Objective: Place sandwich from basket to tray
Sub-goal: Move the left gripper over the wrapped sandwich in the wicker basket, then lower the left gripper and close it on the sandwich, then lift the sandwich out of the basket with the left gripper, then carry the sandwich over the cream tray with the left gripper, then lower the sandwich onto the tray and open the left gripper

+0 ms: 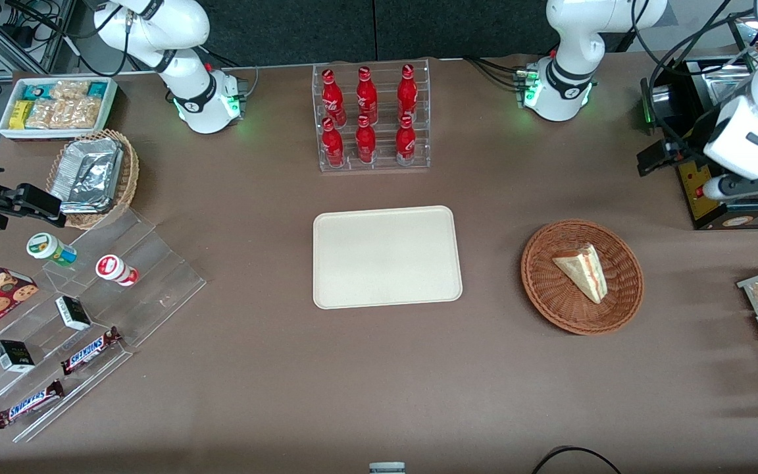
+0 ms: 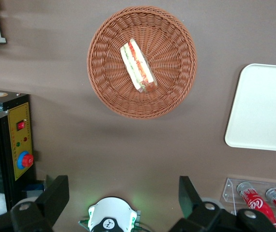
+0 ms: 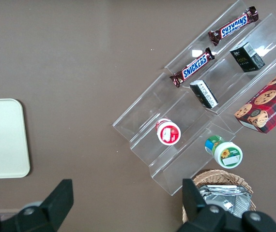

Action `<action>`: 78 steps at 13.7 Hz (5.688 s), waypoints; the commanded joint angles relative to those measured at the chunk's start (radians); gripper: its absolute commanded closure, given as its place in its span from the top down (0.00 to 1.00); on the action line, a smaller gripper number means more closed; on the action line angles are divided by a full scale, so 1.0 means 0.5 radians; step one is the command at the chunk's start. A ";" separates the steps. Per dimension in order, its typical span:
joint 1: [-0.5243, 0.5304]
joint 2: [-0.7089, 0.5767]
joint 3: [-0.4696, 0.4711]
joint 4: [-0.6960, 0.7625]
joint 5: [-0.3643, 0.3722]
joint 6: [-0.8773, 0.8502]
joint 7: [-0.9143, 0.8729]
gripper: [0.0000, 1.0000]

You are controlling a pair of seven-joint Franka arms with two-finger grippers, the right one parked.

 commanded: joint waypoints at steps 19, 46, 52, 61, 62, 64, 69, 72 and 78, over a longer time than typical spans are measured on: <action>0.017 0.351 0.019 -1.255 0.038 1.990 -1.004 1.00; -0.765 0.802 -0.012 -0.470 0.044 1.488 -0.988 0.00; -1.176 1.321 -0.012 0.088 0.026 1.448 -1.249 0.00; -1.388 1.628 -0.039 0.414 -0.121 1.420 -1.231 0.00; -1.388 1.625 -0.054 0.411 -0.122 1.417 -1.228 0.00; -1.388 1.634 -0.055 0.408 -0.125 1.423 -1.219 0.00; -1.391 1.656 -0.058 0.402 -0.128 1.435 -1.213 1.00; -1.385 1.662 -0.058 0.411 -0.128 1.432 -1.213 1.00; -1.339 1.607 -0.042 0.463 -0.106 1.341 -0.986 1.00</action>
